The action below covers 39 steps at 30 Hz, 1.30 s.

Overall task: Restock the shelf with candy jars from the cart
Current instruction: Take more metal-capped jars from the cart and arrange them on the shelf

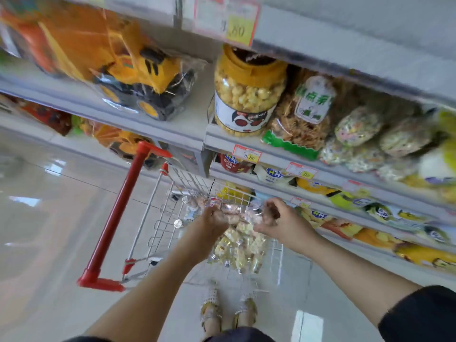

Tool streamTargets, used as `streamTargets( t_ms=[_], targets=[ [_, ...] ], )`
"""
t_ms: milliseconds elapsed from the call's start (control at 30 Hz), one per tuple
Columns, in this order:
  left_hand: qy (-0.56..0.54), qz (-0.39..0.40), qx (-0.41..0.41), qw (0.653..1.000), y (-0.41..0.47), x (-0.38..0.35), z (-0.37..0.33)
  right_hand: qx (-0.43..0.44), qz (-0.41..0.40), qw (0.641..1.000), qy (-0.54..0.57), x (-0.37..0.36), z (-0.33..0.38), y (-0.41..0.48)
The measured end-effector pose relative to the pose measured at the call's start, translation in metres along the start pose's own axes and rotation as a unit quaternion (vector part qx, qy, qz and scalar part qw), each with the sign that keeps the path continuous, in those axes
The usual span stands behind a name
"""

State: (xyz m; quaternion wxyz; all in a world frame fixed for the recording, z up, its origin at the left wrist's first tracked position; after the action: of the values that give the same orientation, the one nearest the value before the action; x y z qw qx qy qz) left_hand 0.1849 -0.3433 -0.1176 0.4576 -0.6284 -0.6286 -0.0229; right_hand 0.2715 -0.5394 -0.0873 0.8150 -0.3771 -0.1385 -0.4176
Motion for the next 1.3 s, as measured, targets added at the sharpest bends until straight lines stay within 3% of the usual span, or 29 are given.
streamTargets(
  t_ms=[67, 233, 367, 500, 667, 833, 1000, 1300],
  targets=[
    [-0.075, -0.035, 0.005, 0.997, -0.024, 0.027, -0.042, 0.015, -0.041, 0.999, 0.015, 0.037, 0.026, -0.023],
    [-0.14, -0.125, -0.103, 0.977, -0.071, 0.076, -0.141, 0.077, -0.156, 0.984, 0.043, 0.114, 0.073, -0.081],
    [-0.187, -0.125, -0.148, 0.963, -0.091, 0.1, -0.194, 0.102, -0.249, 0.96, 0.074, 0.161, 0.096, -0.117],
    [-0.22, -0.066, -0.148, 0.962, -0.094, 0.117, -0.234, 0.101, -0.333, 0.93, 0.122, 0.206, 0.115, -0.135],
    [-0.201, -0.067, -0.198, 0.957, -0.095, 0.151, -0.271, 0.088, -0.462, 0.861, 0.192, 0.256, 0.139, -0.131],
    [-0.187, -0.06, -0.226, 0.954, -0.09, 0.187, -0.286, 0.035, -0.619, 0.769, 0.159, 0.283, 0.138, -0.107],
    [-0.181, -0.055, -0.251, 0.949, -0.08, 0.211, -0.28, 0.01, -0.662, 0.727, 0.184, 0.291, 0.139, -0.087],
    [-0.176, -0.045, -0.239, 0.954, -0.066, 0.228, -0.272, -0.061, -0.685, 0.702, 0.186, 0.3, 0.129, -0.069]
  ],
)
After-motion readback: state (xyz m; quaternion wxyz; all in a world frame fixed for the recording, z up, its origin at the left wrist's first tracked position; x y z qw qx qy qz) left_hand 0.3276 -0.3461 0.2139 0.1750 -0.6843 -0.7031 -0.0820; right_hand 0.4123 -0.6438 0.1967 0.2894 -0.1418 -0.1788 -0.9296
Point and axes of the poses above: each hand's wrist, its own y-axis towards the middle knuckle, its own x-axis out of the back of the hand, z = x × y, the point moved 6 cm from there along y, towards the middle knuckle, and after that the axes turned 6 degrees about -z, right-handed, at the moved point
